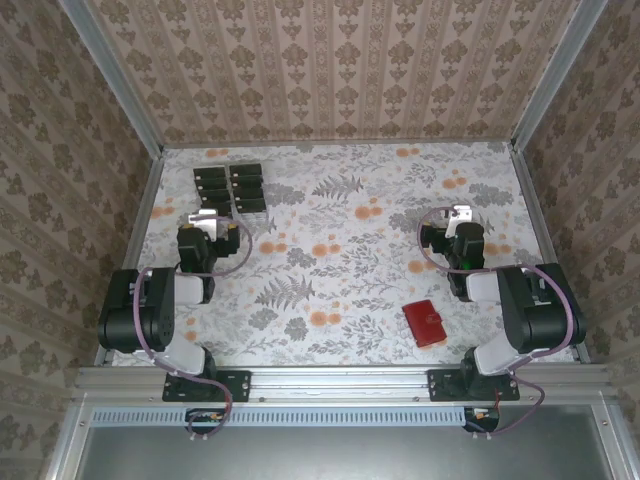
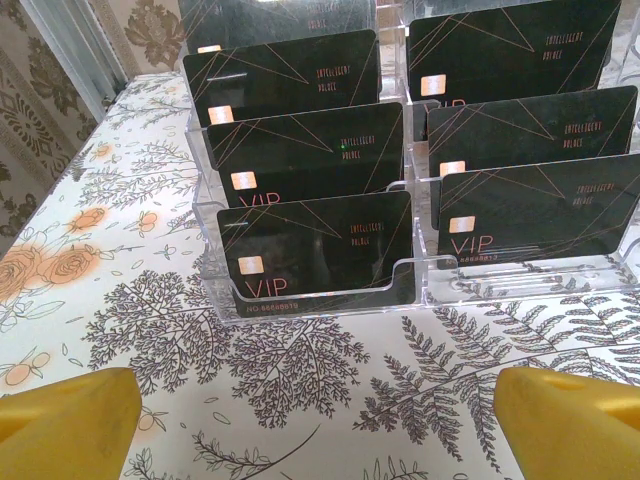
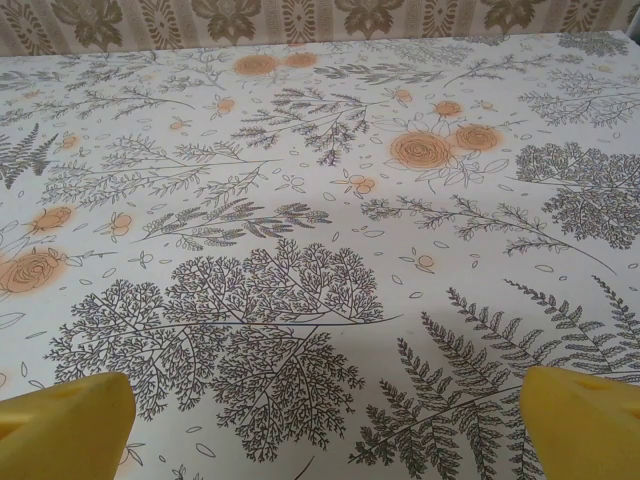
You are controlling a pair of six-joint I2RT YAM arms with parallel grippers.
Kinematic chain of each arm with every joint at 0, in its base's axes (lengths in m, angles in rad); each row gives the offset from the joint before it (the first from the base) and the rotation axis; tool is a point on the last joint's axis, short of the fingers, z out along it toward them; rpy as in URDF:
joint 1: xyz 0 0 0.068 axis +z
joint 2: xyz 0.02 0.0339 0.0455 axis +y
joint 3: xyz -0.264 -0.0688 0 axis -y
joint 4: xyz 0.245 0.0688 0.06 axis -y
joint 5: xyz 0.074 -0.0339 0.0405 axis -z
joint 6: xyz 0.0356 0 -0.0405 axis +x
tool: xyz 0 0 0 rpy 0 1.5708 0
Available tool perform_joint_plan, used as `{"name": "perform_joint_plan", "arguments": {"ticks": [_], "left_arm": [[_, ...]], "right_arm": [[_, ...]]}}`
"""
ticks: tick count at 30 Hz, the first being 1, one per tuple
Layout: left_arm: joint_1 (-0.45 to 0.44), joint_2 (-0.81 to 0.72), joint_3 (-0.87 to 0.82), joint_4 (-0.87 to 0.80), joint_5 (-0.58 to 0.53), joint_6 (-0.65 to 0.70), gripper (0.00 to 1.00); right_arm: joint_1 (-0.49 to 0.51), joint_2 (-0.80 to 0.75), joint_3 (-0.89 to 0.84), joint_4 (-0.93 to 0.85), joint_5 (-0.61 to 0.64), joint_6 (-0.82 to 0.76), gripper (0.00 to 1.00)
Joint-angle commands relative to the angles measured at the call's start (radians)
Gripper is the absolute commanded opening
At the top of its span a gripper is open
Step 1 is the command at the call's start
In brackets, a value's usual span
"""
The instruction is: Put the credit cards into the card holder
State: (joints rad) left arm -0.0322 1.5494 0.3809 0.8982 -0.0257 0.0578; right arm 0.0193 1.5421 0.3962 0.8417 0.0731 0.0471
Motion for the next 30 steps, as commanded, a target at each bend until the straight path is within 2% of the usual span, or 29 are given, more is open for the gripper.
{"name": "perform_joint_plan", "arguments": {"ticks": [1,9,30], "left_arm": [[-0.006,-0.007,-0.006,0.028,0.004,0.025,1.00],[0.021,-0.004,0.025,-0.027,0.024,-0.002,1.00],[0.032,-0.008,0.015,-0.016,0.050,-0.010,1.00]], "right_arm": [[-0.005,-0.012,0.015,0.007,-0.016,-0.015,1.00],[-0.005,-0.013,0.013,0.008,-0.015,-0.015,1.00],[-0.007,-0.019,0.007,0.019,-0.017,-0.012,1.00]]}}
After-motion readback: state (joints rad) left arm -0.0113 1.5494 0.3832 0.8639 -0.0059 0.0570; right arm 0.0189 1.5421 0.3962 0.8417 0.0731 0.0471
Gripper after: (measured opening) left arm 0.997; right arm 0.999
